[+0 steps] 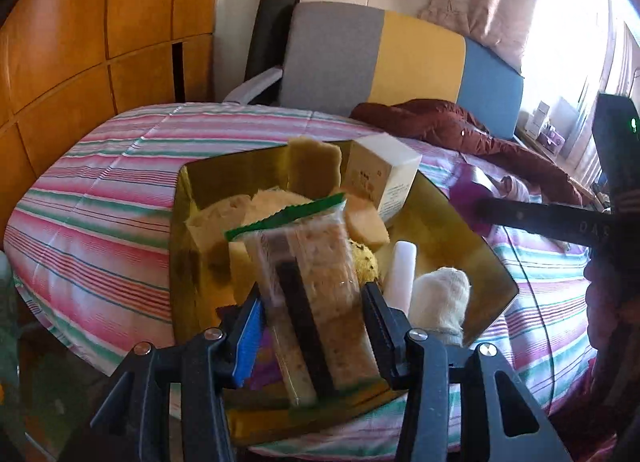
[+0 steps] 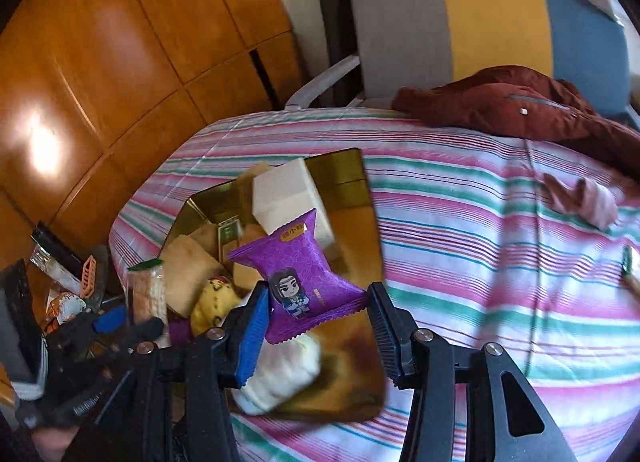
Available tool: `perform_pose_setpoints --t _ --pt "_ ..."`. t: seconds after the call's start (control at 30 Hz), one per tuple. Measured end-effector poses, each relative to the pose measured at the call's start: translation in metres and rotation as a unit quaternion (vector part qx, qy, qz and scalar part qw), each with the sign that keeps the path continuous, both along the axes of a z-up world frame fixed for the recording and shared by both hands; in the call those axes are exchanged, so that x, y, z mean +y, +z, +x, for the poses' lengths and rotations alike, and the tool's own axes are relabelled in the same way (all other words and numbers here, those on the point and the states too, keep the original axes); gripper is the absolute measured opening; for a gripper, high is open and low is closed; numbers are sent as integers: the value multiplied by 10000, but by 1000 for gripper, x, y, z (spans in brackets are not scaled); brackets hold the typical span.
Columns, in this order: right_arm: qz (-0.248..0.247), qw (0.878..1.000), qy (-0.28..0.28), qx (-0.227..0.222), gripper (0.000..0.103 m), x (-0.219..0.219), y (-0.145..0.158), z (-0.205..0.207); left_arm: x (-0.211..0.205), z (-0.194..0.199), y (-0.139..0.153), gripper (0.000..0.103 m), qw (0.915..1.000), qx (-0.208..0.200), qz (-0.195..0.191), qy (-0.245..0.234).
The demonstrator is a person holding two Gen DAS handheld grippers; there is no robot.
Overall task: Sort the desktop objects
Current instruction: 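Carry the purple packet and cracker packet over the gold tray and open both tools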
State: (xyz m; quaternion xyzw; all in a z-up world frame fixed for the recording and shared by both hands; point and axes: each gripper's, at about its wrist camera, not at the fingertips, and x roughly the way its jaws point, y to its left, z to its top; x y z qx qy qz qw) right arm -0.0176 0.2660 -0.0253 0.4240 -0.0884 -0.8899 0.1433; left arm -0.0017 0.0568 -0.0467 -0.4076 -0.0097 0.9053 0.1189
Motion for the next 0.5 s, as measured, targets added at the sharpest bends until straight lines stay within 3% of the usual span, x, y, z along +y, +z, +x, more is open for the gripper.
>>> perform_pose_setpoints --t 0.5 --pt "149 9997 -44 -178 52 -20 -15 -22 14 -13 -2 47 9999 60 -124 -2"
